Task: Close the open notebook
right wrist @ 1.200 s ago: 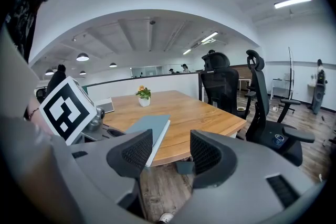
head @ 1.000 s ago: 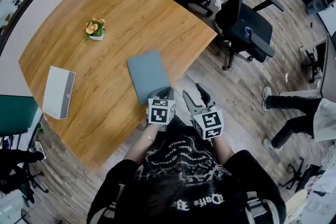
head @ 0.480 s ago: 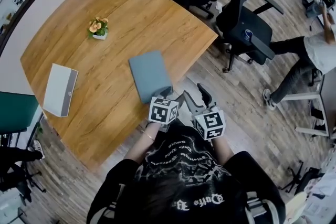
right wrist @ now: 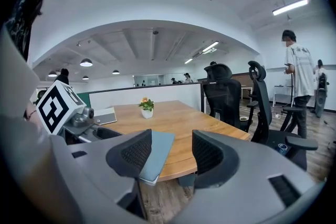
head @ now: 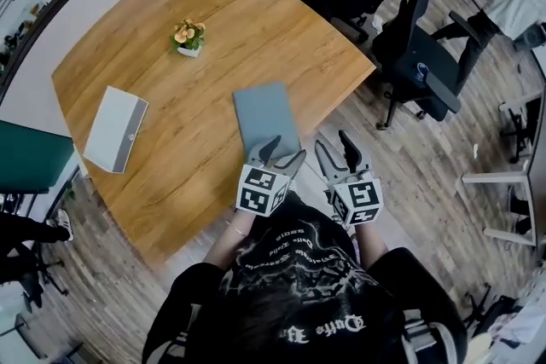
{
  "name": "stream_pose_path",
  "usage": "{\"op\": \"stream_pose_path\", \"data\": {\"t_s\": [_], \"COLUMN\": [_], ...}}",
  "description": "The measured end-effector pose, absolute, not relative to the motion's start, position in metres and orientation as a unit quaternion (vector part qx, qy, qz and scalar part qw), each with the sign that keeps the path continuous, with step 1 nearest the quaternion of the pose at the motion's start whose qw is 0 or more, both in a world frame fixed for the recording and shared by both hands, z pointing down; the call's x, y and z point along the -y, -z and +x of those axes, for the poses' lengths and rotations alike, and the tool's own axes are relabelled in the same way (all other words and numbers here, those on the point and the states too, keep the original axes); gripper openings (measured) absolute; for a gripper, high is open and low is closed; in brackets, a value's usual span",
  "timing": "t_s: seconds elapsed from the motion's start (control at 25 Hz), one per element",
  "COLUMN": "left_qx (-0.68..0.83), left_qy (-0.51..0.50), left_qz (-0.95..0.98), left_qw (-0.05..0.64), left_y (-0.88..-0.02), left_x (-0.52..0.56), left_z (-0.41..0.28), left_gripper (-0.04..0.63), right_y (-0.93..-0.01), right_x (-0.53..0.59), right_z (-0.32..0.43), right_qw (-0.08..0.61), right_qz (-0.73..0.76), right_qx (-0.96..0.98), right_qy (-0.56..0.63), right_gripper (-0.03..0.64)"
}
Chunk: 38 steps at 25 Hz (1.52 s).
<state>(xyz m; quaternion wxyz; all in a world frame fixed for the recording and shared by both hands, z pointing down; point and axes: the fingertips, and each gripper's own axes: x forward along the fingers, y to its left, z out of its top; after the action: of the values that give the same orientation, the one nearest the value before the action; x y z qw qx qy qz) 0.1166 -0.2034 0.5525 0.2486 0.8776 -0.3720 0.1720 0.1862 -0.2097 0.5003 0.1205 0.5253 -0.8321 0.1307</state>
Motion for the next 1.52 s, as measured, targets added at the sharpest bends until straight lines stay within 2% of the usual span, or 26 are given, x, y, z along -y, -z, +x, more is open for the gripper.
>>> {"op": "stream_pose_path", "data": {"t_s": [0.44, 1.0, 1.16, 1.28, 1.4, 1.52], "left_qx": [0.513, 0.626, 0.599, 0.591, 0.615, 0.621], "left_qy": [-0.120, -0.084, -0.079, -0.078, -0.055, -0.036], "left_qz": [0.832, 0.761, 0.780, 0.785, 0.770, 0.768], "left_qw": [0.173, 0.149, 0.165, 0.168, 0.161, 0.156], "left_y": [-0.504, -0.481, -0.485, -0.489, -0.483, -0.476], "left_x": [0.210, 0.191, 0.187, 0.186, 0.189, 0.190], "left_z": [0.011, -0.077, -0.069, -0.063, -0.071, -0.074], "left_gripper": [0.296, 0.295, 0.231, 0.164, 0.055, 0.023], "right_y": [-0.493, -0.486, -0.486, -0.485, -0.483, -0.485], "right_x": [0.220, 0.222, 0.219, 0.217, 0.215, 0.210], "right_z": [0.131, 0.073, 0.065, 0.063, 0.062, 0.061], "right_qw": [0.120, 0.133, 0.140, 0.139, 0.136, 0.137], "right_qz": [0.467, 0.396, 0.385, 0.381, 0.381, 0.378], "right_qx": [0.869, 0.906, 0.910, 0.912, 0.913, 0.914], "right_qy": [-0.111, -0.070, -0.060, -0.061, -0.061, -0.062], "right_gripper": [0.232, 0.231, 0.193, 0.106, 0.009, 0.008]}}
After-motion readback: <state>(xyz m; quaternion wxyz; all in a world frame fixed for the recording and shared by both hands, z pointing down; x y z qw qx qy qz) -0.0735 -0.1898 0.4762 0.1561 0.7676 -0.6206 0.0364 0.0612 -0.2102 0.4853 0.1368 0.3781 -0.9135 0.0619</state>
